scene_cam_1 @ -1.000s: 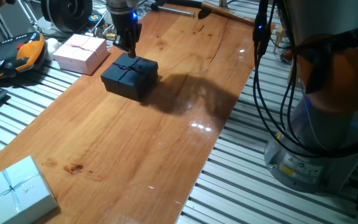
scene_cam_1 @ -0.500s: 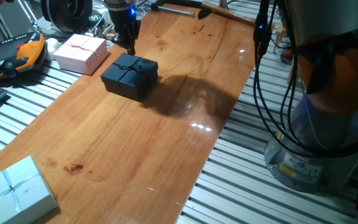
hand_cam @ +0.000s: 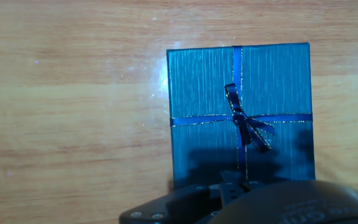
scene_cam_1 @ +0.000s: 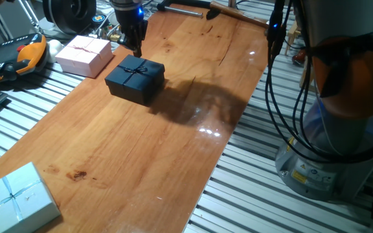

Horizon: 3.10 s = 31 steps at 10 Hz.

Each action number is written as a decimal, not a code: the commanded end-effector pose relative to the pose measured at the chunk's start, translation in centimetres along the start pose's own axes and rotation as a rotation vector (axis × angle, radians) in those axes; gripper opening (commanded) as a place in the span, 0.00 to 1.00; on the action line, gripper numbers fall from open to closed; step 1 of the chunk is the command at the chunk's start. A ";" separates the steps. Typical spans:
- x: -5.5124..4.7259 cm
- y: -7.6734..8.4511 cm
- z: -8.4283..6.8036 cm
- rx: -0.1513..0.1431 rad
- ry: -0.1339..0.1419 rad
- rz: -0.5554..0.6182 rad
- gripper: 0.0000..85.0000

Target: Cover the box

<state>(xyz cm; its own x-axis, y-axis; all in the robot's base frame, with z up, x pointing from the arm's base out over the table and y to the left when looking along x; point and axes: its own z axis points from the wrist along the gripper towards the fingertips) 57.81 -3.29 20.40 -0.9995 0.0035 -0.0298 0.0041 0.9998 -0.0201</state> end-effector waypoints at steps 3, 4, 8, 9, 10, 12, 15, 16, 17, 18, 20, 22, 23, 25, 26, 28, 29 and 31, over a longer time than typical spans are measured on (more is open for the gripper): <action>0.2 0.0 -0.2 0.003 0.000 0.001 0.00; 0.2 0.0 -0.2 0.003 -0.003 0.003 0.00; 0.1 -0.2 0.0 0.003 -0.006 0.000 0.00; 0.1 -0.3 0.0 0.001 -0.006 -0.002 0.00; 0.1 -0.5 -0.1 -0.003 -0.006 -0.001 0.00; 0.0 -0.5 -0.1 0.006 -0.012 -0.003 0.00; -0.1 -0.2 0.0 0.012 -0.011 0.004 0.00; -0.1 -0.2 0.0 0.015 -0.011 0.006 0.00; -0.1 -0.3 0.1 0.013 -0.011 0.003 0.00; -0.1 -0.4 0.1 0.013 -0.011 0.003 0.00; -0.2 -0.5 0.1 0.021 -0.015 0.002 0.00; -0.1 -0.4 -0.1 0.019 -0.015 0.005 0.00; -0.1 -0.4 0.0 0.015 -0.014 0.006 0.00; -0.1 -0.3 0.0 0.016 -0.014 0.006 0.00; -0.1 -0.3 0.0 0.016 -0.014 0.006 0.00; -0.1 -0.3 0.0 0.018 -0.015 0.005 0.00; -0.1 -0.3 0.0 0.019 -0.017 0.005 0.00; -0.1 -0.3 0.1 0.019 -0.018 0.005 0.00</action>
<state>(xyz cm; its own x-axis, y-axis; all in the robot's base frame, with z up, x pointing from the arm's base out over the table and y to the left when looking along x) 57.94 -3.60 20.32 -0.9988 0.0075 -0.0479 0.0095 0.9992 -0.0399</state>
